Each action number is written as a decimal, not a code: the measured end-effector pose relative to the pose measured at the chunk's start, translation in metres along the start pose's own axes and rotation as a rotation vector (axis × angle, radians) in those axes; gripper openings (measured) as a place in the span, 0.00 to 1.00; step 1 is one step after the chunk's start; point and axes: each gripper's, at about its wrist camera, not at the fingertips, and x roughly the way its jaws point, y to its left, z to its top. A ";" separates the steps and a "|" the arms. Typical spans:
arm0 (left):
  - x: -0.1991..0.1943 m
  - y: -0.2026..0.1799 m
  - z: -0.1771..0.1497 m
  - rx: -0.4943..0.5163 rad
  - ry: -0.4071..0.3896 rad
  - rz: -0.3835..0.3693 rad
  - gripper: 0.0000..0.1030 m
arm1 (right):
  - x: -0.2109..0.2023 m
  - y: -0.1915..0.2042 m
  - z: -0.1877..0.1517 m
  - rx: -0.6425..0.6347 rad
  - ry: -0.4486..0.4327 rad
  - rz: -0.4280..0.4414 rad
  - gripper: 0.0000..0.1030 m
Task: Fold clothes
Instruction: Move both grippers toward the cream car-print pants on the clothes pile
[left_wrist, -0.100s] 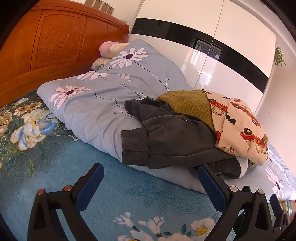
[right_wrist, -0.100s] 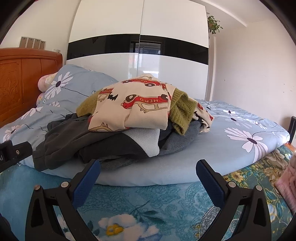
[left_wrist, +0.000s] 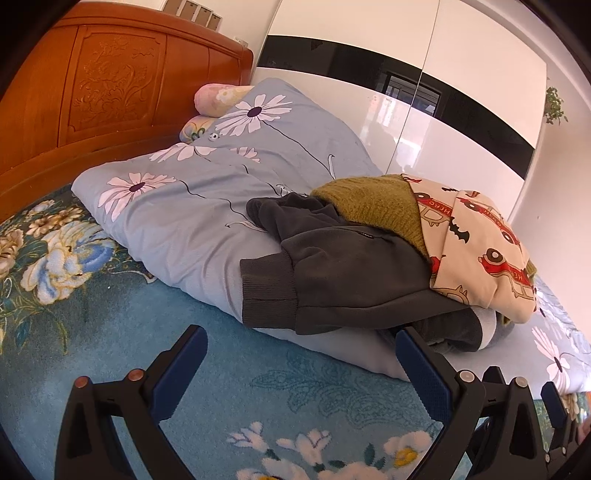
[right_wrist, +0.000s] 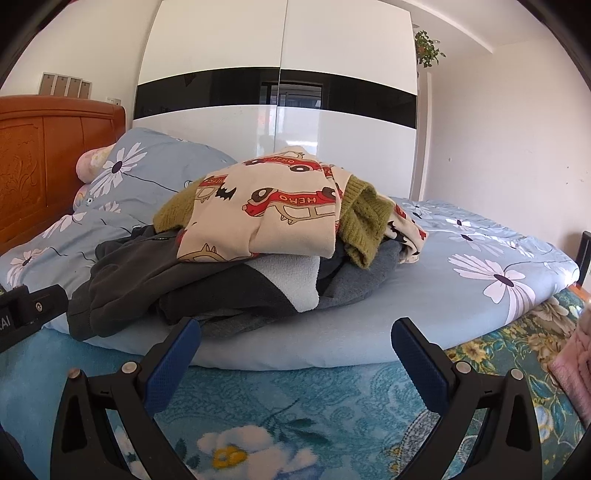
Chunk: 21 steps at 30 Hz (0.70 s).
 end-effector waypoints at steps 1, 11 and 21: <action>0.001 -0.003 -0.001 0.011 0.006 0.002 1.00 | 0.000 0.000 0.000 0.003 0.004 0.001 1.00; 0.008 -0.013 -0.004 0.054 0.062 -0.019 1.00 | 0.006 0.005 -0.002 -0.045 0.053 0.020 1.00; 0.010 -0.018 -0.006 0.076 0.082 -0.040 1.00 | 0.012 0.002 -0.005 -0.022 0.091 0.038 1.00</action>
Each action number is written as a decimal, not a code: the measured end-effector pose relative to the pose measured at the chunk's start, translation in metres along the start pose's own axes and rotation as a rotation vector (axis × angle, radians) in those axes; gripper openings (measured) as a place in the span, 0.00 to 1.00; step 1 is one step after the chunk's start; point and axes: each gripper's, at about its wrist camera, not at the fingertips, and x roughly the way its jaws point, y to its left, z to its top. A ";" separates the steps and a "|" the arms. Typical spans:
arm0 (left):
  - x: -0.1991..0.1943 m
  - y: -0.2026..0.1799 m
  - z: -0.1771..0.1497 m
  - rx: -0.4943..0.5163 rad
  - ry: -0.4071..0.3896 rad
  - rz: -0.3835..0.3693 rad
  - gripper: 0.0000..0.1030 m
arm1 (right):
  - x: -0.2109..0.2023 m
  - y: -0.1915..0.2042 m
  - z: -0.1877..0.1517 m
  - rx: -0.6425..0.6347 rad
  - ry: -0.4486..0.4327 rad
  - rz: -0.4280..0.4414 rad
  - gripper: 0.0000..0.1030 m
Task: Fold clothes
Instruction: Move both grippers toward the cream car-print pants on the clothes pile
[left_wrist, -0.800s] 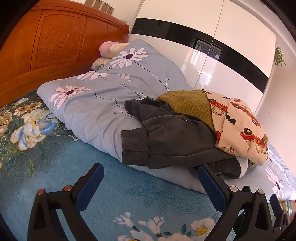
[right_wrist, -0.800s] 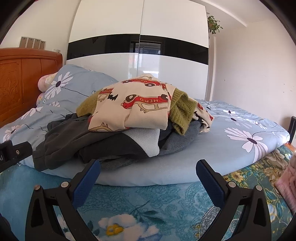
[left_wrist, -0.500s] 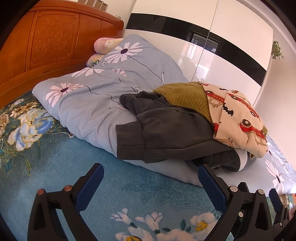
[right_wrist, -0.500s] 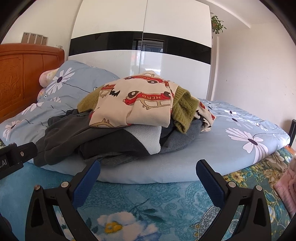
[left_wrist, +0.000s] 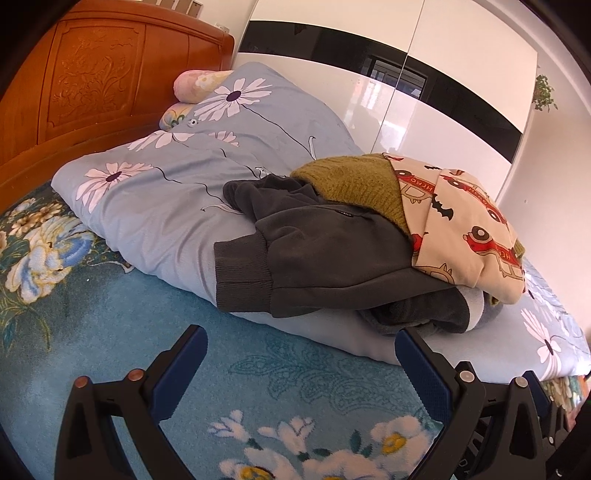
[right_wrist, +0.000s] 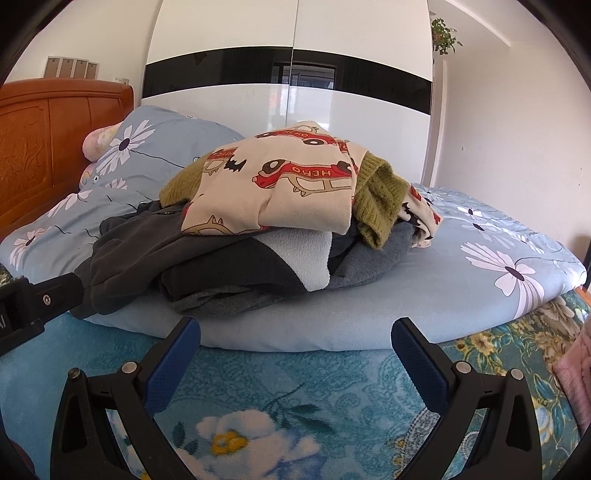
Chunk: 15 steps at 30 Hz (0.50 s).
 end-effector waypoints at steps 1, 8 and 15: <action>0.000 -0.001 0.000 0.012 -0.001 0.008 1.00 | 0.000 0.000 0.000 0.002 0.001 0.000 1.00; -0.001 0.000 0.000 0.015 -0.004 0.022 1.00 | 0.000 -0.002 0.001 0.004 0.010 0.002 1.00; -0.006 0.002 0.002 0.032 -0.015 0.035 1.00 | 0.003 0.001 -0.001 -0.008 0.041 -0.006 1.00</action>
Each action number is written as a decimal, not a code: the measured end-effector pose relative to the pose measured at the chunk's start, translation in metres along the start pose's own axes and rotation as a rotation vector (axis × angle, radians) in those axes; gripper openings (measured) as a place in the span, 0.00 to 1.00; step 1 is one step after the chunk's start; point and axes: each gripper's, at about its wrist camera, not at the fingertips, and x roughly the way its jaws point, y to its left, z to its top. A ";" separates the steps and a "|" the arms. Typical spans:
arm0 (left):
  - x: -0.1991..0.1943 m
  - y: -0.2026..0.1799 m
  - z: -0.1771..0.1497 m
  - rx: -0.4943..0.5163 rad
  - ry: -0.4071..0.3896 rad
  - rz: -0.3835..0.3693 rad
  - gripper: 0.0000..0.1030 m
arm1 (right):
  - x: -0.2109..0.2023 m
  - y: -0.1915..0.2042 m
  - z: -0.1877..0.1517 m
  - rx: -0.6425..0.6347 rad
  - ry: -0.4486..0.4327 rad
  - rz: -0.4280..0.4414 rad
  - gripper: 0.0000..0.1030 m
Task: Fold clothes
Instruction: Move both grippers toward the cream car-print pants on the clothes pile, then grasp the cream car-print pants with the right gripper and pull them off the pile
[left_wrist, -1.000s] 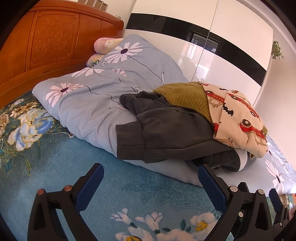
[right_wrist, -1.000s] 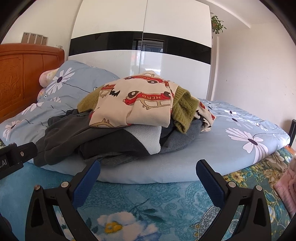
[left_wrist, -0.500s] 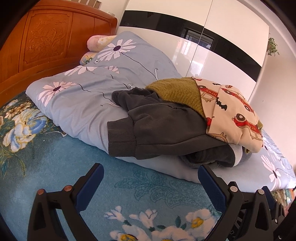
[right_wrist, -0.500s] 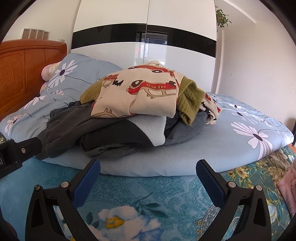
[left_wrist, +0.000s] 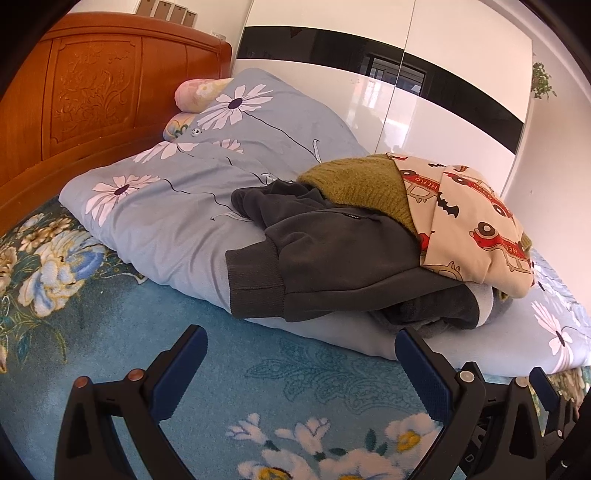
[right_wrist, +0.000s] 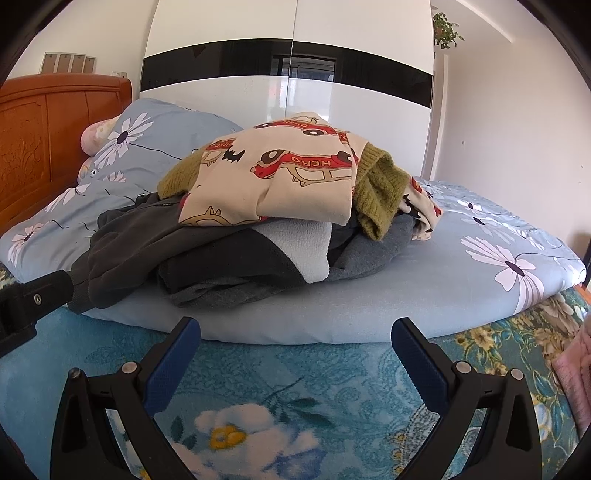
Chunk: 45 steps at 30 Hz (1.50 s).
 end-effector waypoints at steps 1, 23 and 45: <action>0.000 0.000 0.000 0.006 -0.002 0.001 1.00 | 0.001 0.001 0.000 -0.004 0.005 -0.003 1.00; 0.000 -0.003 0.000 0.072 -0.001 0.004 1.00 | 0.002 0.011 -0.002 -0.045 0.042 0.002 1.00; -0.018 0.007 0.013 0.070 -0.059 0.005 1.00 | 0.037 0.028 0.099 -0.446 -0.005 -0.017 0.95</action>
